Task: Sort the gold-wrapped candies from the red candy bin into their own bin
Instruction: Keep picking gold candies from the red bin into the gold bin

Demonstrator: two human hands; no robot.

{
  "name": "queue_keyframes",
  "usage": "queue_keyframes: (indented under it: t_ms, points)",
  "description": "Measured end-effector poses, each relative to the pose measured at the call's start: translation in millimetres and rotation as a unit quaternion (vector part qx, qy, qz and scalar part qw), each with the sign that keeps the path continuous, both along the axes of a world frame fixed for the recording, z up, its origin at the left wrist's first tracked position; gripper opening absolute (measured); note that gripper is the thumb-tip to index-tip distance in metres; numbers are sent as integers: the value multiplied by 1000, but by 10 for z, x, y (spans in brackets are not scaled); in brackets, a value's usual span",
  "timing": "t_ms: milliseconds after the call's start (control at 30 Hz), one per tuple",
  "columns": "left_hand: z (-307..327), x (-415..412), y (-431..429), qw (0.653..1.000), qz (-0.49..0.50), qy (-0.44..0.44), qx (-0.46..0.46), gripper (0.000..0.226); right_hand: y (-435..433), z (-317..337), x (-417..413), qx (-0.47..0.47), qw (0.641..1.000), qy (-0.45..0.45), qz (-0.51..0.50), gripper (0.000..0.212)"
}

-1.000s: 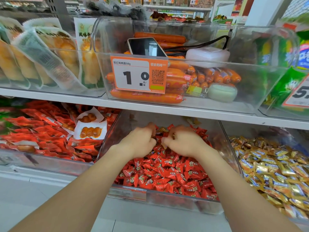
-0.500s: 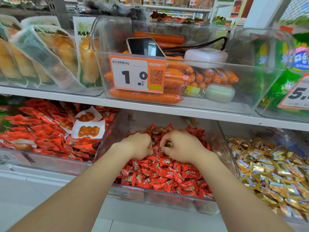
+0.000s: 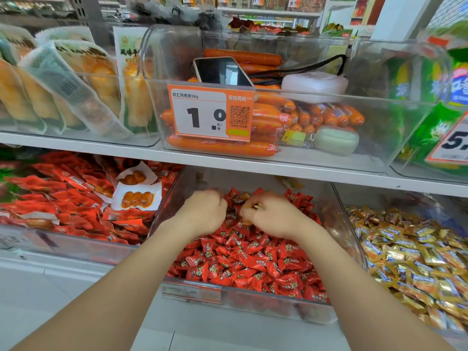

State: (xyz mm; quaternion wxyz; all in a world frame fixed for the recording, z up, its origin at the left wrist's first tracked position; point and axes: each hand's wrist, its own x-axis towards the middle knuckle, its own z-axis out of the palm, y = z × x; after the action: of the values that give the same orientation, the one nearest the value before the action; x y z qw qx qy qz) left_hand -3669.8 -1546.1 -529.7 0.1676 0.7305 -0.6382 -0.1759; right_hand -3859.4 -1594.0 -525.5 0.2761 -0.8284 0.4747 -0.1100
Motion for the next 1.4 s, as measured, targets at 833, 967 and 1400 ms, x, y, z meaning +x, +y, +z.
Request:
queue_keyframes:
  t_ms: [833, 967, 1400]
  points:
    - [417, -3071, 231, 973, -173, 99, -115, 26, 751, 117, -3006, -188, 953, 15, -236, 44]
    - [182, -3241, 98, 958, -253, -135, 28, 54, 923, 205, -3153, -227, 929, -86, -279, 36]
    - [408, -1089, 494, 984, 44, -138, -109, 30, 1168, 441, -1249, -207, 959, -142, -132, 25]
